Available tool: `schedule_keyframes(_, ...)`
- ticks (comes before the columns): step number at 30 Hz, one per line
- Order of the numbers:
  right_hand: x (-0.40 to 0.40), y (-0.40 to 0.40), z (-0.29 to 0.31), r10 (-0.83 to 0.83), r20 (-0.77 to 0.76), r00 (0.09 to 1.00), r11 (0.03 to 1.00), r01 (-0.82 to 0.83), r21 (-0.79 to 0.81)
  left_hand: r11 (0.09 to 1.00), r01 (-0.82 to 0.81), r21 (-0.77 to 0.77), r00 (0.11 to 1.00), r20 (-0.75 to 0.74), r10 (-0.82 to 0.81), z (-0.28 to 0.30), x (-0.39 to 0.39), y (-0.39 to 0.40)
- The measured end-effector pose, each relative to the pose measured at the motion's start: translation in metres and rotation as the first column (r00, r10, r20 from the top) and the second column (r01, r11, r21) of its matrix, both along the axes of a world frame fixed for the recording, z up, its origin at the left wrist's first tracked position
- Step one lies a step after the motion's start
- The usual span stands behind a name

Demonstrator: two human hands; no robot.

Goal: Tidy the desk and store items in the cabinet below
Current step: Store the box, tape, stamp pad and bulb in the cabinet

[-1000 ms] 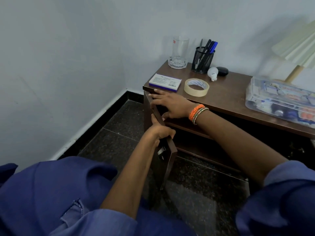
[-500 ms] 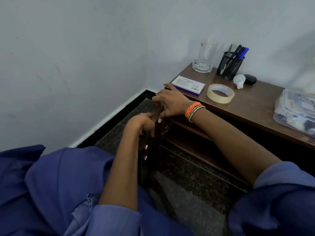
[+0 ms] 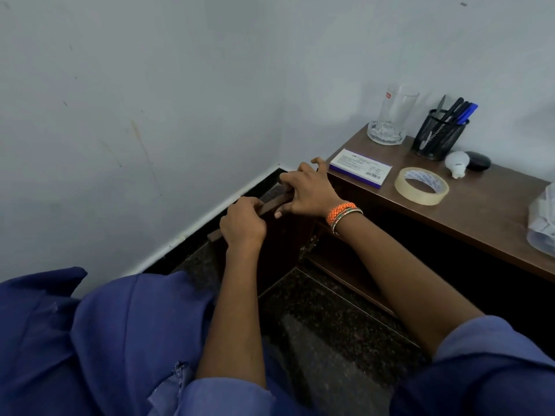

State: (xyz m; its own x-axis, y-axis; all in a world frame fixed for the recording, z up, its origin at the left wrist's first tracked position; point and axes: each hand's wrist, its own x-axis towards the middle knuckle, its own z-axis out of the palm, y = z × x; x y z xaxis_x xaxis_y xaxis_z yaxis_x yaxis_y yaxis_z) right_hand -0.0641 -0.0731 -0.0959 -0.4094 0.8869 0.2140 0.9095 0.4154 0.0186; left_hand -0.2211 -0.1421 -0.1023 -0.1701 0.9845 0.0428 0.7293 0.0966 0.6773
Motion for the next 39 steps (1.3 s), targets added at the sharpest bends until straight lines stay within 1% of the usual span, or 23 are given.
schedule_keyframes(6,-0.002,-0.011,0.0,-0.043,-0.048,0.998,0.999,0.042,-0.018,1.0,0.005,-0.014,0.999,-0.037,-0.006,0.001,0.004,0.001)
schedule_keyframes(9,0.0,-0.027,-0.006,-0.067,-0.068,0.995,0.998,0.066,-0.011,0.999,0.025,-0.029,1.0,-0.015,-0.026,0.005,0.007,-0.001)
schedule_keyframes(11,0.005,-0.04,-0.007,-0.11,-0.076,0.991,0.994,0.107,-0.037,0.999,0.026,0.042,0.999,0.036,-0.027,0.01,0.014,-0.002)
schedule_keyframes(13,0.013,-0.055,-0.004,-0.168,-0.131,0.977,0.986,0.165,-0.031,0.987,0.028,0.161,0.989,0.138,-0.05,0.017,0.026,-0.004)
schedule_keyframes(15,0.026,-0.072,0.004,-0.229,-0.228,0.946,0.971,0.24,0.021,0.96,0.043,0.277,0.956,0.269,-0.12,0.027,0.044,-0.006)
schedule_keyframes(17,0.044,-0.092,0.012,-0.291,-0.341,0.894,0.935,0.341,0.097,0.926,0.098,0.364,0.908,0.347,-0.233,0.035,0.066,-0.011)
schedule_keyframes(19,0.068,-0.113,0.02,-0.354,-0.459,0.815,0.871,0.466,0.157,0.886,0.208,0.414,0.853,0.367,-0.372,0.038,0.091,-0.016)
schedule_keyframes(21,0.096,-0.136,0.025,-0.41,-0.581,0.703,0.772,0.607,0.189,0.845,0.327,0.422,0.823,0.312,-0.474,0.035,0.116,-0.019)
schedule_keyframes(24,0.14,-0.168,0.029,-0.447,-0.754,0.482,0.566,0.805,0.178,0.786,0.517,0.338,0.764,0.232,-0.602,0.027,0.158,-0.029)
schedule_keyframes(26,0.169,-0.189,0.031,-0.45,-0.821,0.352,0.413,0.897,0.158,0.712,0.659,0.242,0.677,0.223,-0.702,0.022,0.186,-0.045)
schedule_keyframes(29,0.213,-0.215,0.034,-0.469,-0.856,0.217,0.224,0.967,0.122,0.526,0.837,0.15,0.492,0.213,-0.844,0.015,0.225,-0.07)
schedule_keyframes(31,0.243,-0.229,0.034,-0.503,-0.852,0.142,0.114,0.989,0.097,0.444,0.89,0.105,0.413,0.225,-0.882,0.013,0.244,-0.082)
schedule_keyframes(33,0.269,-0.24,0.034,-0.527,-0.846,0.086,0.051,0.996,0.07,0.411,0.908,0.078,0.378,0.271,-0.885,0.015,0.258,-0.088)
schedule_keyframes(35,0.292,-0.246,0.032,-0.558,-0.829,0.044,0.021,0.999,0.039,0.377,0.924,0.064,0.341,0.304,-0.889,0.019,0.269,-0.092)
schedule_keyframes(37,0.314,-0.25,0.028,-0.59,-0.807,0.017,-0.017,0.999,0.033,0.342,0.938,0.062,0.312,0.278,-0.908,0.024,0.28,-0.09)
schedule_keyframes(39,0.334,-0.255,0.029,-0.566,-0.823,-0.054,-0.083,0.997,-0.009,0.347,0.936,0.06,0.325,0.231,-0.917,0.033,0.294,-0.082)
